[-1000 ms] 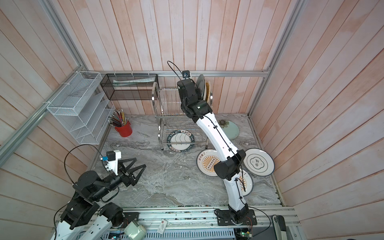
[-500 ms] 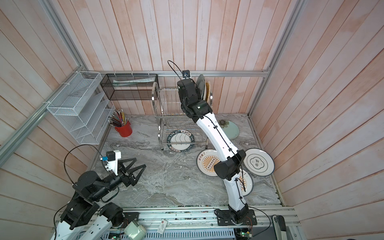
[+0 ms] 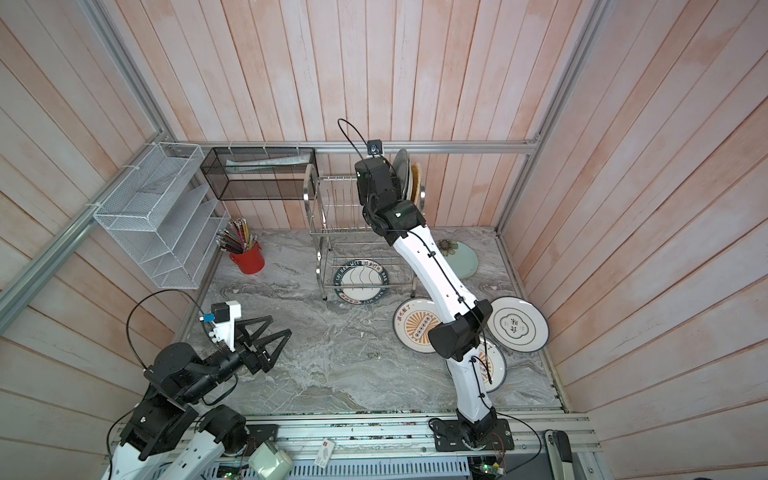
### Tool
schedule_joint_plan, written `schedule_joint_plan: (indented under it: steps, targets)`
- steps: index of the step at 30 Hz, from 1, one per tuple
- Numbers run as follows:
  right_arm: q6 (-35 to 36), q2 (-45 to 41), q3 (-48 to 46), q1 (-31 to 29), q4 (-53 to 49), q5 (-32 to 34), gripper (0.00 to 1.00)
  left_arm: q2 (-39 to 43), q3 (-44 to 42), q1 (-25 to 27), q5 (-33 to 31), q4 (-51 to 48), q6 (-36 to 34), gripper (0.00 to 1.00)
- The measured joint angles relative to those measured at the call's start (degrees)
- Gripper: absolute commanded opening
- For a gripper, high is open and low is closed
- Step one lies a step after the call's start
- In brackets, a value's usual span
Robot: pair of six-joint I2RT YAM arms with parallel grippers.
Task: Load the plates into the dish rack
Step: 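Lower the navy plate into the rack slot beside the green plate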
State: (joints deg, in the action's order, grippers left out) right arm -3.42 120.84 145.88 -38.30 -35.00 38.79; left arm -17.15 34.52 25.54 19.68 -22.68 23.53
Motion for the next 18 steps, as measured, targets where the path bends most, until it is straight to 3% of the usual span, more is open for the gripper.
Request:
schedule_joint_plan:
  steps: [18]
  targets:
    - [-0.02, -0.61, -3.39, 1.36, -1.29, 2.08, 0.24, 0.28, 0.00, 0.00, -0.02, 0.00, 0.00, 1.00]
